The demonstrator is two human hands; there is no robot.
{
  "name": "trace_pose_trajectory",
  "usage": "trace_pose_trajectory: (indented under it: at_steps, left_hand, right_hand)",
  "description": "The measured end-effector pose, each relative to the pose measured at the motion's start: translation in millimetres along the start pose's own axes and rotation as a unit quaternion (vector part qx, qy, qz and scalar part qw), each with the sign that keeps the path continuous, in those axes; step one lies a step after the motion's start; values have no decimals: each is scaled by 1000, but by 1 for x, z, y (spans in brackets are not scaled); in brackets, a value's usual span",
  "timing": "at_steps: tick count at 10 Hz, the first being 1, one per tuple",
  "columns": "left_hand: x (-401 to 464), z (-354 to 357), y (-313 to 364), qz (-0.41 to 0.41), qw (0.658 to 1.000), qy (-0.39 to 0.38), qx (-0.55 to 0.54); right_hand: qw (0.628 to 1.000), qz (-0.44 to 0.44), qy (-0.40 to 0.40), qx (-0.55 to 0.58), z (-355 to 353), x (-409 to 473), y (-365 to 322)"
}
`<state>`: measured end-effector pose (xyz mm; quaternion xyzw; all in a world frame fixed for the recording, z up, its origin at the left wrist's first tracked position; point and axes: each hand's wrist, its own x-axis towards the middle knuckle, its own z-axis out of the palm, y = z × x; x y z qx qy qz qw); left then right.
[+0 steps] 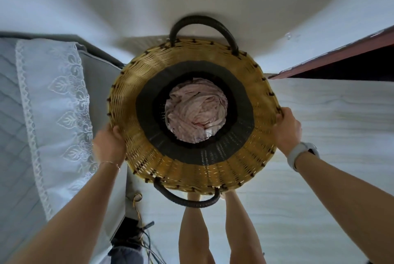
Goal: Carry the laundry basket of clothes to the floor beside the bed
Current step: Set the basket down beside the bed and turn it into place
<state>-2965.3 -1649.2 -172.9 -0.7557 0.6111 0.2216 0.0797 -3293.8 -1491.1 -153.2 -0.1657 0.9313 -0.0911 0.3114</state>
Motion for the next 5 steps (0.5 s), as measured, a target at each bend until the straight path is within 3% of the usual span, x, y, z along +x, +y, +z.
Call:
trace_pose_trajectory:
  at_steps: [2,3,4,5]
  left_hand:
    - [-1,-11,3,-9,998,-58,-3]
    - [-17,-13,2,-32,995,-91,-40]
    - [-46,-19,4,-14,994,-88,-67]
    - [-71,-20,7,49,990,-100,-84]
  right_hand:
    - [998,29,-34,40,-5,0,-5]
    - [989,52,-25,136,-23,-16,-29]
    - [930,-31,-89,356,-90,-63,-81]
    - [839,-174,-156,491,-158,-106,-105]
